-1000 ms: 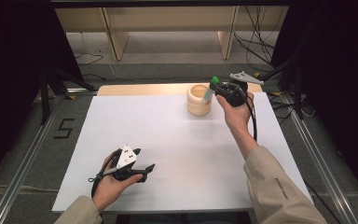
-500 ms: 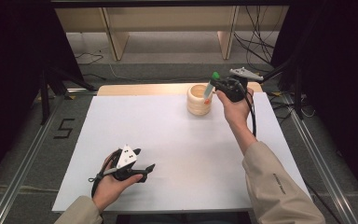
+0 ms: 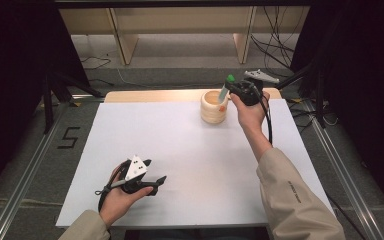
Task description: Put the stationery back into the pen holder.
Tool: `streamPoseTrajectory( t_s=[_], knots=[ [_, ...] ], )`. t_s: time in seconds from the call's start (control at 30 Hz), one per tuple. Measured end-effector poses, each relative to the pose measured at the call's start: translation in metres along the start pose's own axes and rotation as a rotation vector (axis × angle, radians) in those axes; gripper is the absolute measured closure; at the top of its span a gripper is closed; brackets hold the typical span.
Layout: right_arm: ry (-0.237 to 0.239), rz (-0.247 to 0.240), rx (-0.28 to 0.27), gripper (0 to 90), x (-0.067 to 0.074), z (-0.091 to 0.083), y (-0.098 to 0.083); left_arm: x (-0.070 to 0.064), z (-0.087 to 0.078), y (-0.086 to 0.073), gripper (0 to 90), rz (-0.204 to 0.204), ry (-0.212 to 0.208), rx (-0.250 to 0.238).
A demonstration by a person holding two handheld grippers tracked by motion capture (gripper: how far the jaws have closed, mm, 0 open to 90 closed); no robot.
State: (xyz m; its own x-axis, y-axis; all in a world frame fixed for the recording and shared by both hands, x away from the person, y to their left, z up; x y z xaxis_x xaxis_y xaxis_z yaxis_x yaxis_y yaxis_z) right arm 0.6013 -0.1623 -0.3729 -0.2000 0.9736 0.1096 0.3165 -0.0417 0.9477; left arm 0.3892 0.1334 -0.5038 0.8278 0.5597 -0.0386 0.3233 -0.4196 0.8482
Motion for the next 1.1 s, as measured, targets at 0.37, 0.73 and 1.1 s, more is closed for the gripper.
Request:
streamPoseTrajectory(
  t_s=[0.37, 0.73, 1.1],
  knots=[
    [-0.01, 0.005, 0.002, 74.8, 0.0, 0.007, 0.0, 0.0, 0.001, 0.0, 22.9, 0.002, -0.002, 0.004],
    [-0.015, -0.009, 0.003, 74.7, 0.005, 0.011, -0.001, 0.0, 0.001, -0.001, 22.9, 0.001, -0.004, 0.006],
    [-0.031, -0.015, 0.021, 74.7, 0.005, 0.019, -0.008, -0.001, 0.001, -0.001, 22.9, 0.001, -0.007, 0.011]
  ],
)
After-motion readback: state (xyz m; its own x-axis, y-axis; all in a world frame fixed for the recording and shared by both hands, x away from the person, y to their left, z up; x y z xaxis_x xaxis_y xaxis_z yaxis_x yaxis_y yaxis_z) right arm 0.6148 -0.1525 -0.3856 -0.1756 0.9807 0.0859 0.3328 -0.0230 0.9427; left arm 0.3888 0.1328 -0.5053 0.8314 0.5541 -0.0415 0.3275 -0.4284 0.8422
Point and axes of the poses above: each handheld gripper's, and its own axes: z roughly forward along the jaws, y roughly out of its top, x roughly to its left, the point moved 6 cm from there along z, roughly forward along the jaws, and after that the axes turned 14 degrees about -y, right-handed, at the moved point
